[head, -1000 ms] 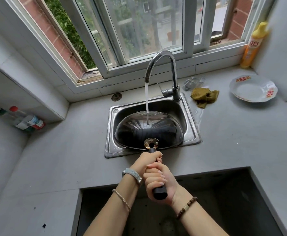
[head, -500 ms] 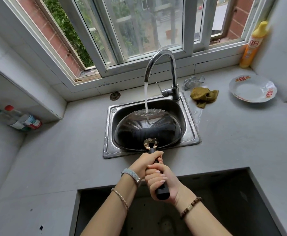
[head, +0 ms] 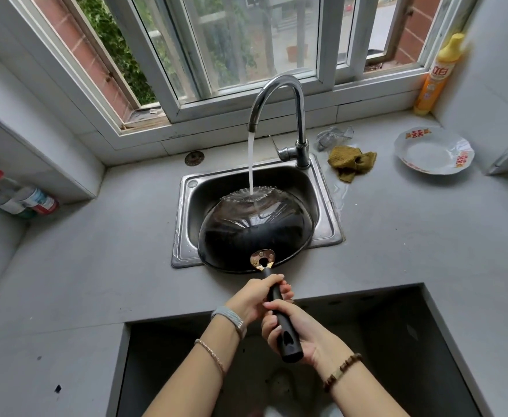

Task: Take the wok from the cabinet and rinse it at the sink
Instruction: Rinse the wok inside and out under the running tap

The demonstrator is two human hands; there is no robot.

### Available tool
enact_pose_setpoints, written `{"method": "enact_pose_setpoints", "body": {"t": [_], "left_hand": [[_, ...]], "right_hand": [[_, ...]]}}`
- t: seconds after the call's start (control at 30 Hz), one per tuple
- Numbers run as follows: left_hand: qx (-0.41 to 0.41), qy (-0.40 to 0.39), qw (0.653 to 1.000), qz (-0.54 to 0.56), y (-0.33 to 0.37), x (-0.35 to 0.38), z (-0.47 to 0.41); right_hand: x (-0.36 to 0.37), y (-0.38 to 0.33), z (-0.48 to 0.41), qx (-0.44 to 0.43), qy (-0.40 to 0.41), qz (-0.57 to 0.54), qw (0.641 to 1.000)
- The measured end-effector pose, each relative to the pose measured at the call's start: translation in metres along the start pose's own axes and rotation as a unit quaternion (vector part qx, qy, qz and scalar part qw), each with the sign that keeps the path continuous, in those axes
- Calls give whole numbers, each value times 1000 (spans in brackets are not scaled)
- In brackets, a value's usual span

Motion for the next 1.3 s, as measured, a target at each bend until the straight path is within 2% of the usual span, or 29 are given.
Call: {"method": "enact_pose_setpoints", "body": {"t": [0.13,0.3,0.43,0.5,0.7,1.3], "left_hand": [[-7,-16,999,31,-11,1,0],[23,14,999,-25,-11,-6,5],[17,2,996,-91,-20,-14,10],[14,-9,990,-141,-26,-18,13],[39,15,975,-218,-41,-31,5],[42,52,970,-235,-72,-47,-19]], "right_hand": [[-10,2,4,-15,34,41,998],[-12,-3,12,-32,98,133,986],[-17,-14,14,-72,179,310,931],[-21,-19,13,-97,210,351,907],[-45,-16,8,-105,238,404,877],[-89,-20,1,-112,251,475,836]]}}
Point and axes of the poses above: each hand's wrist, its own z-axis away from the middle knuckle, its own x-axis out of the palm, y = z × x, the point moved 6 cm from there along -z, towards the middle knuckle, and after that the axes turned 12 degrees about -y, right-handed, at the moved point
